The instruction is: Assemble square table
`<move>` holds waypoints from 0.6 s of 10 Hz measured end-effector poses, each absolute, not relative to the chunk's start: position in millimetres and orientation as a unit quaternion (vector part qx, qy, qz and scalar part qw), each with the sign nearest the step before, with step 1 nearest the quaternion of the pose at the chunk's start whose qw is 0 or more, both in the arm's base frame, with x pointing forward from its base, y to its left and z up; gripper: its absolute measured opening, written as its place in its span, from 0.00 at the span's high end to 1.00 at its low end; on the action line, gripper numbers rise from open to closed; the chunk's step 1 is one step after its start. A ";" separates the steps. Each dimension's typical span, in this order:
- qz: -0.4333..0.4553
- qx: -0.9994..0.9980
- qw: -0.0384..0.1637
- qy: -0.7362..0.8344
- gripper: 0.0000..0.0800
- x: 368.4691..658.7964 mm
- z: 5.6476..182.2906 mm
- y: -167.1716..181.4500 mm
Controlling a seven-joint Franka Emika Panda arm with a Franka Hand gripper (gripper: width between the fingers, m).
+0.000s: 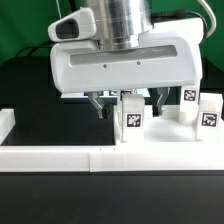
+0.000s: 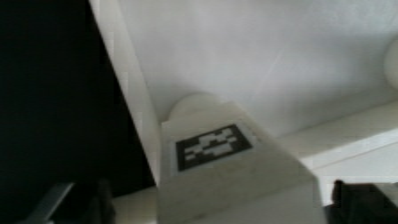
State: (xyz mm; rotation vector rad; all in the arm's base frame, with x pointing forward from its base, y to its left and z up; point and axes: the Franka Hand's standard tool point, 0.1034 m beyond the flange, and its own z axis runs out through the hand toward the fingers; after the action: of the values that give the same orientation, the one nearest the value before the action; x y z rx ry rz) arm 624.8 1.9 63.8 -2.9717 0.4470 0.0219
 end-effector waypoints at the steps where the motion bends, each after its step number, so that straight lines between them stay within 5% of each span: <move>1: 0.008 -0.985 0.068 0.156 0.45 624.8 63.8 2.1; 2: 0.011 -0.977 0.068 0.203 0.64 624.8 63.6 2.2; 6: 0.028 -0.927 0.065 0.369 0.64 625.8 63.7 -3.1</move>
Offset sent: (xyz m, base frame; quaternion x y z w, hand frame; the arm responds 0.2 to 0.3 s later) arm 0.0000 0.0000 0.0000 0.0000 0.0000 0.1938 0.9810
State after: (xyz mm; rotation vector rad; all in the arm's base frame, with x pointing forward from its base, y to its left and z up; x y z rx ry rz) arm 625.8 -3.1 63.7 -2.7976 1.1129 0.0845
